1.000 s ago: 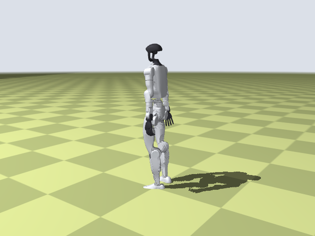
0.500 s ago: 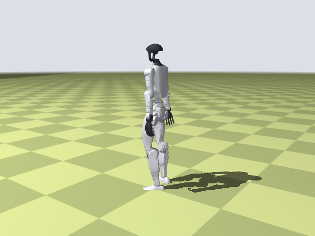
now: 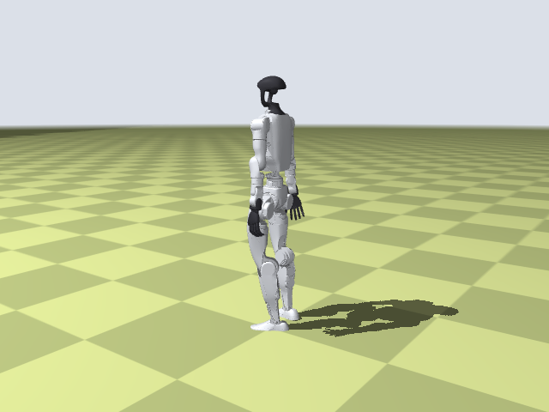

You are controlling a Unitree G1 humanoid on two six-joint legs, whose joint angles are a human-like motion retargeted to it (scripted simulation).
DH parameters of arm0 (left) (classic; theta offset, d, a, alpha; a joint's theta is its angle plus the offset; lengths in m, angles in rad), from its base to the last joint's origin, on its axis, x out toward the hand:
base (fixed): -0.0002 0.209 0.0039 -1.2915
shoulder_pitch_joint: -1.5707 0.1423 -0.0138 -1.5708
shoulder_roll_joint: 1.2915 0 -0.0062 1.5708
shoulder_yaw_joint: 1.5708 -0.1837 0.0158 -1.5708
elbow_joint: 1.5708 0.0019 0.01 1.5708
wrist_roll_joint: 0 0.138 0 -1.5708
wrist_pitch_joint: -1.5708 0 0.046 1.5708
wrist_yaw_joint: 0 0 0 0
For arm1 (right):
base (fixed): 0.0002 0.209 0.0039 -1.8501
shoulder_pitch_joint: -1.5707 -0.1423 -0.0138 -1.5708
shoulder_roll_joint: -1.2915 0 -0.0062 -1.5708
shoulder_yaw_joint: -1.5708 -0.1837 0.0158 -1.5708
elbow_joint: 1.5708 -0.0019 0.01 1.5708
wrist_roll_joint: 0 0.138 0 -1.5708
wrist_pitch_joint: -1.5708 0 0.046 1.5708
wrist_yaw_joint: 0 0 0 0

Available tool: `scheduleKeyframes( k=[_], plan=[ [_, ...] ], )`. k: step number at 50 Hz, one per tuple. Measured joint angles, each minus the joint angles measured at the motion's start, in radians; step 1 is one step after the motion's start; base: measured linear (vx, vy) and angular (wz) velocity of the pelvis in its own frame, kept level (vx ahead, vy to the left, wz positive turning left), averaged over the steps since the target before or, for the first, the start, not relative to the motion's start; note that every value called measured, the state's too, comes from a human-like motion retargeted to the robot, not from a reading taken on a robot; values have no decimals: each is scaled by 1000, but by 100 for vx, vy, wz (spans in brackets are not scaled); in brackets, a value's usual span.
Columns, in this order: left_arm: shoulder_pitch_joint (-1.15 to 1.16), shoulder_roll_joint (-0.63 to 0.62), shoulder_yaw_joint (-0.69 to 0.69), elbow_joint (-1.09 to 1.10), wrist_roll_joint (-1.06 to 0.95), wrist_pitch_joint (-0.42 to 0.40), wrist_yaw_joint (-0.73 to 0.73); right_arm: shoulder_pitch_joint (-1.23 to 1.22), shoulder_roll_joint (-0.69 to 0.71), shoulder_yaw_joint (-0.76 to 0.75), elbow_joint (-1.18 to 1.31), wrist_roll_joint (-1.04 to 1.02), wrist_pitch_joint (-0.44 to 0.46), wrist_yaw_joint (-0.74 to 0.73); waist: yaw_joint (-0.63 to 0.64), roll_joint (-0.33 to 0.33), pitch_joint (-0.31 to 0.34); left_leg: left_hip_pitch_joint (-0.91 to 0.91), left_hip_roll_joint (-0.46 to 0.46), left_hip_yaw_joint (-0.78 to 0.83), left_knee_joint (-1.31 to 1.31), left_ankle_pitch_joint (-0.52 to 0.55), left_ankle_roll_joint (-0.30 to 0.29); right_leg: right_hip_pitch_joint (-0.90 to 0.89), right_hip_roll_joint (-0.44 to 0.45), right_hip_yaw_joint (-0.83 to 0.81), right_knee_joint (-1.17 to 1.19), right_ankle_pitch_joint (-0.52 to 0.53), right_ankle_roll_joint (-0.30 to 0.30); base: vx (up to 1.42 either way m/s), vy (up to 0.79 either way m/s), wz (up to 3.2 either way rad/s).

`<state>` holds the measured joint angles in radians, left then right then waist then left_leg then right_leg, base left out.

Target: In place motions

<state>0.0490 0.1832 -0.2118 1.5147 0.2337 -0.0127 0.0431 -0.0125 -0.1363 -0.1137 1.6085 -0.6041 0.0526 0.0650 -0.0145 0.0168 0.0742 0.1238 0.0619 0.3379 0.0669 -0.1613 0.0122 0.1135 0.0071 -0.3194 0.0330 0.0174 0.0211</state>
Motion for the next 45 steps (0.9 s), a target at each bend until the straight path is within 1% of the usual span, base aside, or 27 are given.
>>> scheduleKeyframes(
  k=[15,25,34,41,45],
  plan=[
    [-1,-16,-15,3,11,-1,-11,-5,-10,-23,-8,13,4,-16,8,54,-10,-20,-87,-38,-53,63,42,-5,-68,-23,0,18,45,-2,16,7],
    [3,-12,-4,11,5,2,-10,-6,1,-11,-22,2,3,-9,34,70,5,-32,-115,-40,-53,80,61,-5,-107,-46,3,31,68,-3,12,2],
    [12,-9,11,24,3,13,-13,-8,10,11,-41,-22,-2,-13,41,67,25,-32,-121,-42,-56,85,69,-8,-113,-49,6,38,72,-1,2,-1],
    [15,-13,15,22,3,19,-19,-3,8,1,-29,-1,-3,-9,42,50,18,-38,-118,-48,-57,86,67,-12,-112,-51,3,38,74,0,0,0],
    [15,-17,18,11,4,16,-22,0,2,-3,-13,17,0,-18,69,41,12,-36,-109,-29,-58,82,63,-14,-110,-28,8,32,78,1,-3,-18]
  ],
)
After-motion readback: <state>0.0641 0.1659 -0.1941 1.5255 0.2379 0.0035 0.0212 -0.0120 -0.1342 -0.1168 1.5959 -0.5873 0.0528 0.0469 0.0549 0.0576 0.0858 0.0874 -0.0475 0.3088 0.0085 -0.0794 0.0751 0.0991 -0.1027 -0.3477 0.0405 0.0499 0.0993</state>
